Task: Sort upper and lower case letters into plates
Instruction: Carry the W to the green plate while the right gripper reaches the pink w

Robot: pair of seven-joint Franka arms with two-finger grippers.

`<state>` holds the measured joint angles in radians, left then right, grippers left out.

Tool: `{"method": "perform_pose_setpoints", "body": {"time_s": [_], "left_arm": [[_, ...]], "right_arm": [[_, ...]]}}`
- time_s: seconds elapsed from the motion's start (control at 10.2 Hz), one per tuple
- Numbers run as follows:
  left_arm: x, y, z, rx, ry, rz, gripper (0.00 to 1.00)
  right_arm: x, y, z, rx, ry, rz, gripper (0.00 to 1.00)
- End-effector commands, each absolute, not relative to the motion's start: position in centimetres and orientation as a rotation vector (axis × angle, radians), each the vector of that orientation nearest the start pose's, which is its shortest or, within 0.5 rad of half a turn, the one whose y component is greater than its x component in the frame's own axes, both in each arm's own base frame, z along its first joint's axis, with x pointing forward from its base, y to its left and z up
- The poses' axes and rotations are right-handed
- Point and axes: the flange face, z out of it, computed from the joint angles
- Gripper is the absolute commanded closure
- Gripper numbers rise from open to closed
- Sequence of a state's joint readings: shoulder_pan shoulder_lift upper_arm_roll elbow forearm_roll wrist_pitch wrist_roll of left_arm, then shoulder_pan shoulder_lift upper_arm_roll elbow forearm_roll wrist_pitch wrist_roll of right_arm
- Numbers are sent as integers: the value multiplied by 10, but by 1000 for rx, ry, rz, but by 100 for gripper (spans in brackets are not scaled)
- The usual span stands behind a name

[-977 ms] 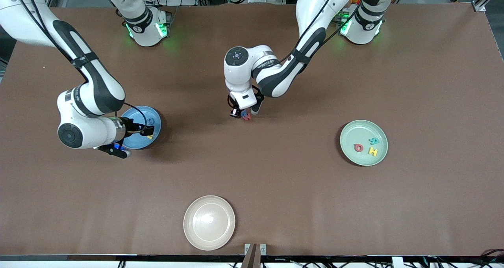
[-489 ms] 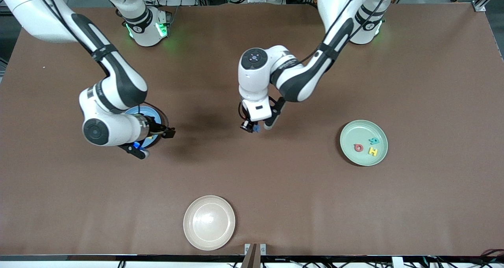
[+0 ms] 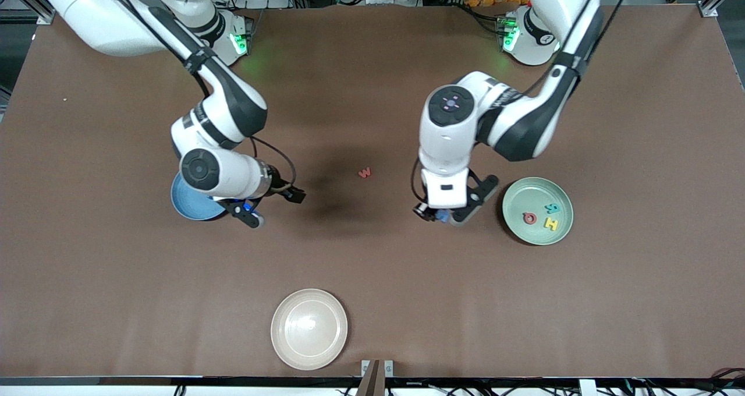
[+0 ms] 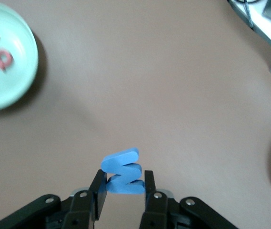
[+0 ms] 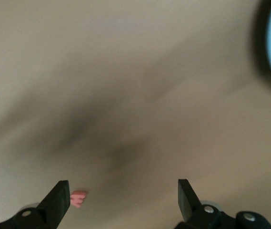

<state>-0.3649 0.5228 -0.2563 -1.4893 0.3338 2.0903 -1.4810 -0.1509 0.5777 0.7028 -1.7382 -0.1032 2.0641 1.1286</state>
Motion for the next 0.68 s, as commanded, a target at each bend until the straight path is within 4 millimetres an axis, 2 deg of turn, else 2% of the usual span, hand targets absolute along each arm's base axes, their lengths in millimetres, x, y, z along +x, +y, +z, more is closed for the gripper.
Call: {"method": "perform_pose_setpoints", "body": {"time_s": [0.0,0.2,0.39,0.49,0.59], "left_arm": [[612,-330,401,-2921,-985,-255,100],[627,-280,415,-2921,-912,-180,100],[636,-227,426,-2943,-815,-57,100],[637,-207,422,-2936,-772,6,100],[635,-197,417,-2931,-721,57,100]], "right_arm": [[557,345,301,-2858,846,343,0],[530,399,288,-2892,828,204,0],[506,436,261,-2893,902,100,0],[492,454,245,-2890,912,105,0],[487,461,233,-2872,930,120,0]]}}
